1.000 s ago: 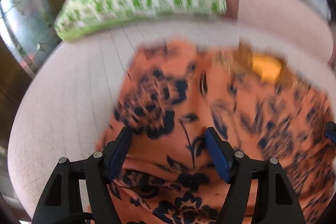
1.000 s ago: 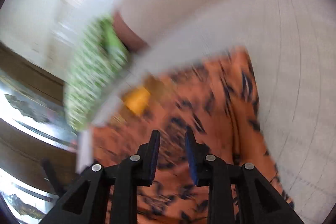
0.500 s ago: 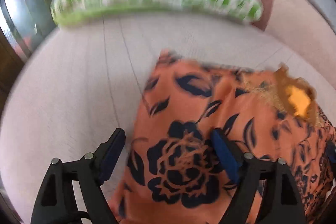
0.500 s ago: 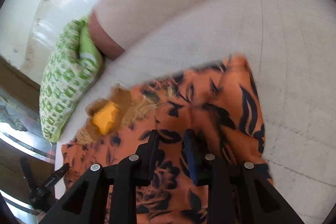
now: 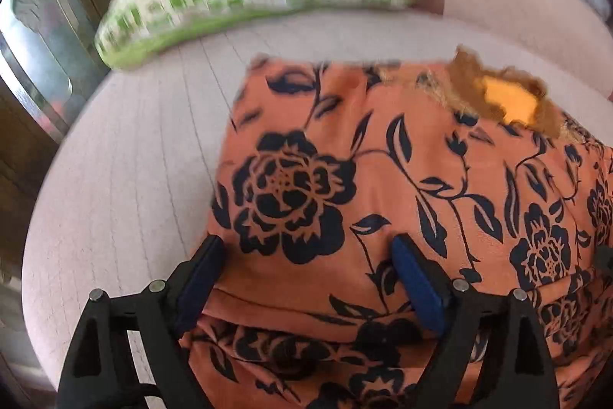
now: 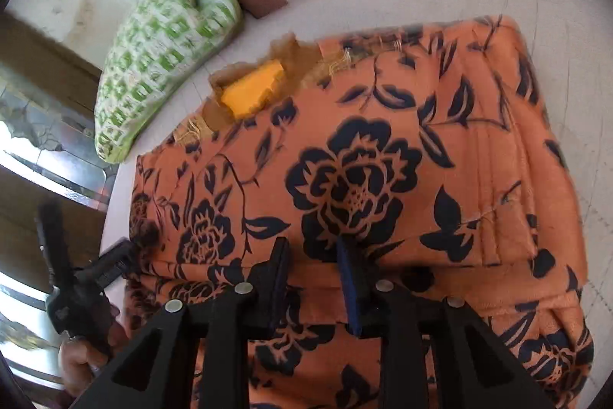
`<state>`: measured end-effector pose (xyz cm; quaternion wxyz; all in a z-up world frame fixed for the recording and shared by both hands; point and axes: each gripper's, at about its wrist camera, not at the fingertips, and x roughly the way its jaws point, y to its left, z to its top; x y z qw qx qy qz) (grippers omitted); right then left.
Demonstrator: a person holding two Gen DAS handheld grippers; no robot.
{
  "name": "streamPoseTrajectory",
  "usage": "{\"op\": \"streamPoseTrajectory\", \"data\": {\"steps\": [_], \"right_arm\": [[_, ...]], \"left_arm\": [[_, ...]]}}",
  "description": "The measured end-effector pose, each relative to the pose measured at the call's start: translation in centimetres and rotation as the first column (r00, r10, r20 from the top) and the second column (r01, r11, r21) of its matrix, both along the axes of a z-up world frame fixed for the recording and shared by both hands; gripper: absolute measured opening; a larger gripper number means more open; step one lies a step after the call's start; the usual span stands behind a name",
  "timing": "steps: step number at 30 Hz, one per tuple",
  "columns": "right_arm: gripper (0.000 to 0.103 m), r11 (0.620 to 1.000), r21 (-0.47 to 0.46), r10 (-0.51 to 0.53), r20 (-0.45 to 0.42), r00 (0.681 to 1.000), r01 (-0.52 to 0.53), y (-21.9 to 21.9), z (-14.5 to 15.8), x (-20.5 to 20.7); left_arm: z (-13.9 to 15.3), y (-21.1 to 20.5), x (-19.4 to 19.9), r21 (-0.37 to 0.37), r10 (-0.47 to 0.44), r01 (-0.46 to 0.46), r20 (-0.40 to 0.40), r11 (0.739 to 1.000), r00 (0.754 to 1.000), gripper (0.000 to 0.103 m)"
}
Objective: Fold small clothes
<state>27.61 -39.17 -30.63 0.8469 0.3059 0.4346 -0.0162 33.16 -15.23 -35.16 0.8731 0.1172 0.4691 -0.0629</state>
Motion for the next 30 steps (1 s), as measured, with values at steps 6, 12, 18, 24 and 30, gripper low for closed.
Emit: {"op": "streamPoseTrajectory", "data": {"steps": [6, 12, 18, 24, 30], "right_arm": [[0.033, 0.996, -0.081, 0.032, -0.002, 0.999, -0.032, 1.4, 1.2, -2.0], [0.034, 0.999, 0.054, 0.003, 0.038, 0.999, -0.005, 1.7, 2.6, -5.3], [0.036, 0.975, -0.220, 0.010, 0.201, 0.979, 0.035, 5.0, 8.2, -12.6], [0.038, 0.975, -0.209, -0.014, 0.251, 0.968, 0.068, 6.8, 9.0, -19.0], [0.038, 0.970, -0.239, 0.016, 0.263, 0.965, 0.049, 8.2, 9.7, -23.4]], "left_arm": [[0.7, 1.5, -2.5, -0.024, 0.010, -0.011, -0.005, 1.000, 1.000, 0.090], [4.3, 2.7, -9.3, -0.060, -0.049, 0.058, 0.134, 0.997, 0.990, 0.089], [7.7, 3.6, -17.8, 0.033, -0.064, 0.058, 0.271, 0.998, 0.960, 0.090], [11.1, 4.5, -22.9, -0.005, -0.059, 0.064, 0.328, 0.998, 0.943, 0.091], [13.5, 5.3, -26.3, -0.038, -0.064, 0.084, 0.365, 0.996, 0.929, 0.091]]}}
